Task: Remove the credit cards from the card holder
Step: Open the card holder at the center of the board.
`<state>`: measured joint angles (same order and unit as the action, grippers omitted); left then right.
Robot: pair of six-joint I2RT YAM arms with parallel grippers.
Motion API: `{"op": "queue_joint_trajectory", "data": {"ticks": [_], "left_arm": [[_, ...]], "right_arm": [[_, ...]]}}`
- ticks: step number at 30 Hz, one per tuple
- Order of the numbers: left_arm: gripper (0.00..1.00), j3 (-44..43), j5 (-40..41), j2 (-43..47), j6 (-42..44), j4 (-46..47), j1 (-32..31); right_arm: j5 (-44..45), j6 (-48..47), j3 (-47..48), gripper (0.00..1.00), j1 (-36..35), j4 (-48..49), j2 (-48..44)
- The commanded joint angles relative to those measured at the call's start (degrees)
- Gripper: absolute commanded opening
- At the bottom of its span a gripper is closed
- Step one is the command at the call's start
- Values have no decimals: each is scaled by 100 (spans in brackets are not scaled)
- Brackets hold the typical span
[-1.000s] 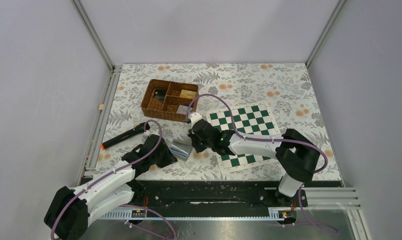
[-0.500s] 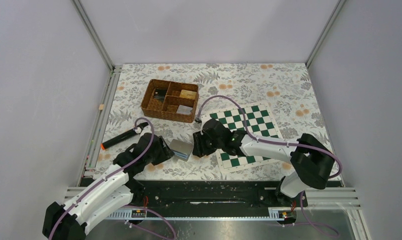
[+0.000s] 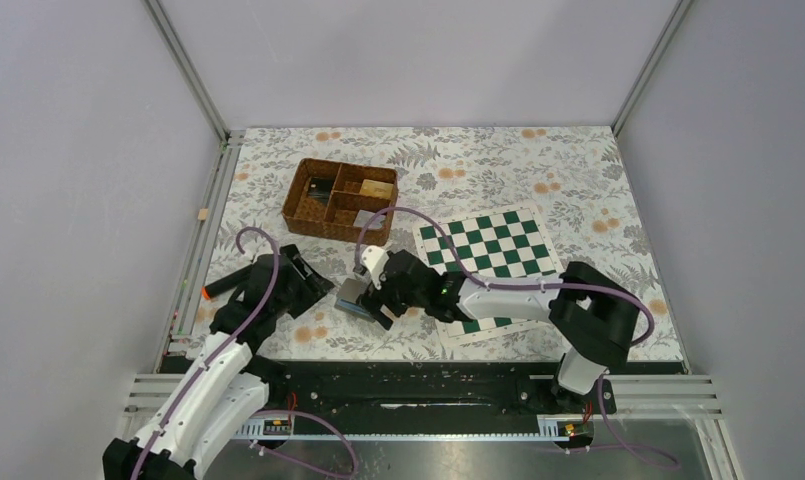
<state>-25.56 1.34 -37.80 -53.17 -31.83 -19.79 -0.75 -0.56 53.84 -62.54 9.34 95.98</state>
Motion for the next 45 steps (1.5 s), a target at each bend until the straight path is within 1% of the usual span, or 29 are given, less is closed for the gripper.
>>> {"op": "queue_joint_trajectory", "data": {"ticks": [1, 4, 7, 9, 11, 15, 19, 23, 27, 29, 31, 32, 33, 35, 38, 43, 45], "left_arm": [[55, -236, -758, -5, 284, 232, 395], [54, -124, -1100, -111, 385, 343, 540], [52, -2, -1289, -142, 340, 491, 572], [51, 45, -1335, -148, 325, 560, 581], [51, 60, -1361, -165, 345, 605, 590], [51, 159, -1507, -255, 360, 751, 591], [49, 330, -1645, -321, 261, 957, 595], [48, 431, -1795, -436, 237, 1138, 596], [47, 564, -2065, -650, 283, 1483, 595], [46, 623, -2347, -859, 313, 1728, 598], [44, 662, -2452, -1025, 316, 1880, 583], [43, 685, -2481, -1083, 311, 1944, 583], [43, 706, -2517, -1115, 303, 2003, 582], [42, 715, -2558, -1129, 291, 2061, 583], [42, 661, -2561, -1071, 298, 2029, 583], [42, 539, -2606, -1001, 373, 1913, 573], [42, 471, -2585, -1004, 423, 1807, 565]], "right_arm": [[651, -1026, 368, 90, -226, 78, 258], [953, -1249, 484, 92, -364, -43, 431], [1058, -1290, 550, 92, -431, 19, 541], [1089, -1299, 621, 90, -450, 8, 637], [1168, -1299, 725, 85, -443, -96, 743], [1114, -1207, 801, 68, -443, -140, 798], [1228, -1172, 728, 62, -443, -11, 792], [1481, -1163, 643, 50, -444, 140, 728], [1515, -1088, 528, 32, -447, 361, 657], [1520, -1055, 513, 22, -443, 392, 665], [1508, -1016, 513, 12, -445, 393, 669], [1479, -986, 512, 5, -444, 380, 656], [1462, -946, 505, 0, -443, 367, 627], [1428, -790, 523, 0, -445, 240, 531], [1047, -395, 643, 0, -443, -263, 224], [852, 726, 929, 0, -436, -1285, -79], [761, 1145, 975, 0, -434, -1526, -155]]}}
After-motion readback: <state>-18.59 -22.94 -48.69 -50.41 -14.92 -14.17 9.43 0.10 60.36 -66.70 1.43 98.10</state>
